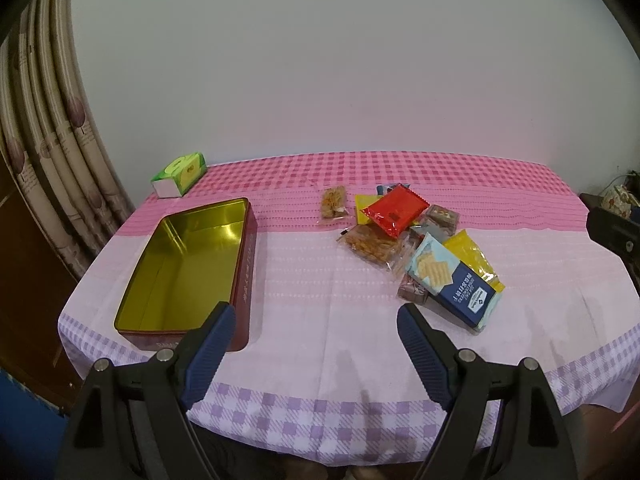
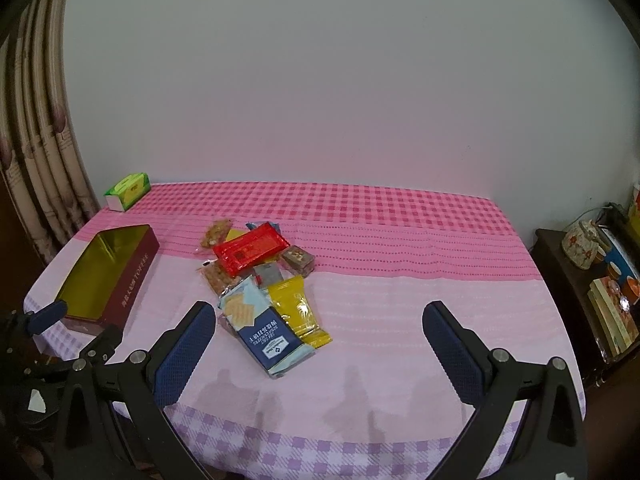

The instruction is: Organize snacks

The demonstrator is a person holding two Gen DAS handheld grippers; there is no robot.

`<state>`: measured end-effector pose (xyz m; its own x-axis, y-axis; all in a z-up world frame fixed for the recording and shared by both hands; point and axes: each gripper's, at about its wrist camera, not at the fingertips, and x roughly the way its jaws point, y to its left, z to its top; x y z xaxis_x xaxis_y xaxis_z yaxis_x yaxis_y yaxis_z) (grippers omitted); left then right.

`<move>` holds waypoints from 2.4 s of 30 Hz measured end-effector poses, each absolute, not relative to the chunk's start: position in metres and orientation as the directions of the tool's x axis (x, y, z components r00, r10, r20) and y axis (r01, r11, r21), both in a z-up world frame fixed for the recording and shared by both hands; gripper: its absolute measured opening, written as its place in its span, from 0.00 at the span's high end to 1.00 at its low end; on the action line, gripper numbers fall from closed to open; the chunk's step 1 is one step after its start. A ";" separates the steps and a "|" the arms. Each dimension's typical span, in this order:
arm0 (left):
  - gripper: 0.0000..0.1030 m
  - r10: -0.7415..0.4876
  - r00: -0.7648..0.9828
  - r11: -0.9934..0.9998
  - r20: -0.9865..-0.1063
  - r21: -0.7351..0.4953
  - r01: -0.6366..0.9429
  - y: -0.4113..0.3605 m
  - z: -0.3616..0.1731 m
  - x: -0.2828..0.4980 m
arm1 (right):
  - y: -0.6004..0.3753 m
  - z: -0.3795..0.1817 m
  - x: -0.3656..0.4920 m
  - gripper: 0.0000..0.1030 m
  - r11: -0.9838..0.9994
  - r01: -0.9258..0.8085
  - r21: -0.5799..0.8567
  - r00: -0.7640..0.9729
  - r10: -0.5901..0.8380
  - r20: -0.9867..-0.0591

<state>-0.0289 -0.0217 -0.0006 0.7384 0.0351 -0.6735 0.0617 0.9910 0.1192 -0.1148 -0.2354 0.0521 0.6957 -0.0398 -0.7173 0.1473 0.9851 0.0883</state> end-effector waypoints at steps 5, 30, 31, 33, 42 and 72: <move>0.18 0.036 0.740 0.991 -0.672 0.122 0.063 -0.025 -0.003 -0.028 | -0.235 0.054 -0.115 0.00 0.985 0.148 0.091 0.695 -0.038 -0.718; 0.18 0.046 0.737 0.989 -0.675 0.136 0.063 -0.025 -0.007 -0.033 | -0.236 0.050 -0.113 0.00 0.985 0.139 0.098 0.681 -0.024 -0.731; 0.18 0.045 0.736 0.989 -0.675 0.136 0.064 -0.024 -0.007 -0.032 | -0.235 0.050 -0.114 0.00 0.985 0.139 0.099 0.682 -0.023 -0.731; 0.18 0.043 0.737 0.989 -0.674 0.135 0.066 -0.024 -0.007 -0.032 | -0.235 0.050 -0.113 0.00 0.986 0.138 0.097 0.683 -0.024 -0.730; 0.18 0.037 0.736 0.986 -0.676 0.144 0.083 -0.031 -0.010 -0.030 | -0.236 0.050 -0.113 0.00 0.986 0.139 0.097 0.678 -0.023 -0.735; 0.18 -0.051 0.651 0.976 -0.758 0.099 0.192 -0.068 -0.060 0.001 | -0.261 0.041 -0.104 0.00 0.979 0.190 0.074 0.664 -0.072 -0.745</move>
<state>0.0008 -0.0680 -0.0604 0.6507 -0.0505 -0.7577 0.1916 0.9764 0.0994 -0.1039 -0.2608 0.0407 0.6636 -0.0725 -0.7445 0.1899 0.9790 0.0740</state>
